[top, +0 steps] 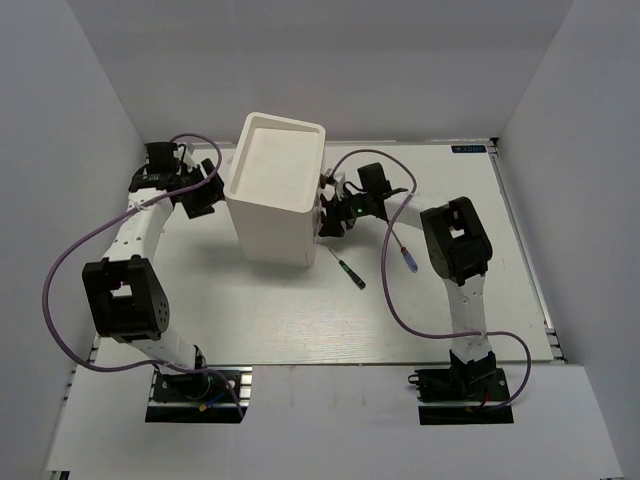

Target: Sort the tools into containers

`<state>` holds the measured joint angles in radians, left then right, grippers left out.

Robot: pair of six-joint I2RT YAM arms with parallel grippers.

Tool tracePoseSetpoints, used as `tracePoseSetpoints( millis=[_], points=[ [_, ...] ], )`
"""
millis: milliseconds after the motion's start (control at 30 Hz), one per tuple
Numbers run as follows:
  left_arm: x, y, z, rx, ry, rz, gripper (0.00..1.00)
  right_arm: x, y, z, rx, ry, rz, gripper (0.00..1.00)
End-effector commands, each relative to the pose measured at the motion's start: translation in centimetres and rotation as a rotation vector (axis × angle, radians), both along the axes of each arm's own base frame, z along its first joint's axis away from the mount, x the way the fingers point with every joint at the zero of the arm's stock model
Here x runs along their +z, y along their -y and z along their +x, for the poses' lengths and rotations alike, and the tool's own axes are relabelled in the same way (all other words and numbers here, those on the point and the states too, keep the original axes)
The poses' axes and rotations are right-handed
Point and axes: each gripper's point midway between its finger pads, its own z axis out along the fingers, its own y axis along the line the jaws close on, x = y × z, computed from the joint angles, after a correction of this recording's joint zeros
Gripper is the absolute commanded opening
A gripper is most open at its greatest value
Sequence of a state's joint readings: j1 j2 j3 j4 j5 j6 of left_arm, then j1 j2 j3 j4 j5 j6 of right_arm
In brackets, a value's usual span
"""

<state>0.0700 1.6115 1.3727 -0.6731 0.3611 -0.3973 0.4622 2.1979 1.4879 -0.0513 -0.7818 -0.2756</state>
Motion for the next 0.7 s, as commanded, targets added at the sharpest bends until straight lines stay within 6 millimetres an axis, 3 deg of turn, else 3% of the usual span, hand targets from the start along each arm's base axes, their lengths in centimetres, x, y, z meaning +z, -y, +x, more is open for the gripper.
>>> tracePoseSetpoints(
  millis=[0, 200, 500, 600, 667],
  points=[
    [1.6, 1.5, -1.6, -0.045, 0.026, -0.04, 0.79, 4.6, -1.4, 3.6, 0.024, 0.301, 0.116, 0.66],
    [1.4, 1.5, -1.7, -0.039, 0.031, -0.045, 0.79, 3.8, -0.7, 4.4, 0.01, 0.335, 0.125, 0.66],
    [1.2, 1.7, -1.7, -0.045, 0.031, -0.052, 0.8, 4.7, -1.3, 5.0, 0.069, 0.378, 0.189, 0.66],
    [0.9, 1.8, -1.7, -0.051, 0.022, -0.06, 0.8, 4.8, -1.6, 4.4, 0.12, 0.381, 0.218, 0.62],
    [0.6, 1.9, -1.9, -0.044, 0.01, -0.066, 0.8, 4.7, -1.6, 4.3, 0.136, 0.377, 0.227, 0.52]
  ],
)
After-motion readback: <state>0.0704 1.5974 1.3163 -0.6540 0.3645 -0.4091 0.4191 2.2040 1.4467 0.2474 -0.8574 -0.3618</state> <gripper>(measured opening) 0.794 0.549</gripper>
